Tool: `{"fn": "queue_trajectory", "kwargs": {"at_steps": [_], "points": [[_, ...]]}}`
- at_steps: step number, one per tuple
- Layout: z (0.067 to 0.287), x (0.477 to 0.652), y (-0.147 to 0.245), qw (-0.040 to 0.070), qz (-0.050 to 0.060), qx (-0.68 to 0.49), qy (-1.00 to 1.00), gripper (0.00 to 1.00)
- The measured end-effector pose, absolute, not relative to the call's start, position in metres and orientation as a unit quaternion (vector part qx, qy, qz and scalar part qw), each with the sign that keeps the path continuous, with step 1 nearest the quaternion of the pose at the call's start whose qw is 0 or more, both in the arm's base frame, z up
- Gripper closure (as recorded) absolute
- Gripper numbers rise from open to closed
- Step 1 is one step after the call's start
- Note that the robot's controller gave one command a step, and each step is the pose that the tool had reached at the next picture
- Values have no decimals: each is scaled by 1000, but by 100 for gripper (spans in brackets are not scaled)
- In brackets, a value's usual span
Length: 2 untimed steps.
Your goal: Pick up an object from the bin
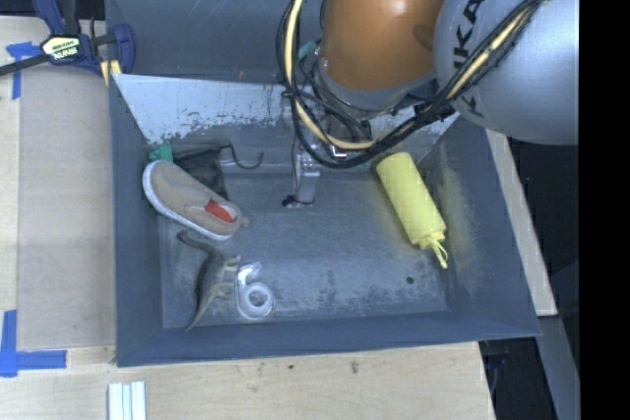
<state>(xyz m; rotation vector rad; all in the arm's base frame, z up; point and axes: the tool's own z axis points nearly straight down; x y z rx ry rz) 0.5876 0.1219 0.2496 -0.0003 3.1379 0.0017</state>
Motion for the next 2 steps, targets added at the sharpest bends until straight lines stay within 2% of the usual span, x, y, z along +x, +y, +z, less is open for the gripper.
{"fn": "queue_trajectory", "kwargs": {"at_steps": [1, 2], "points": [[227, 588, 134, 5, 1, 36, 999, 0], [192, 595, 153, 1, 0, 47, 999, 0]]}}
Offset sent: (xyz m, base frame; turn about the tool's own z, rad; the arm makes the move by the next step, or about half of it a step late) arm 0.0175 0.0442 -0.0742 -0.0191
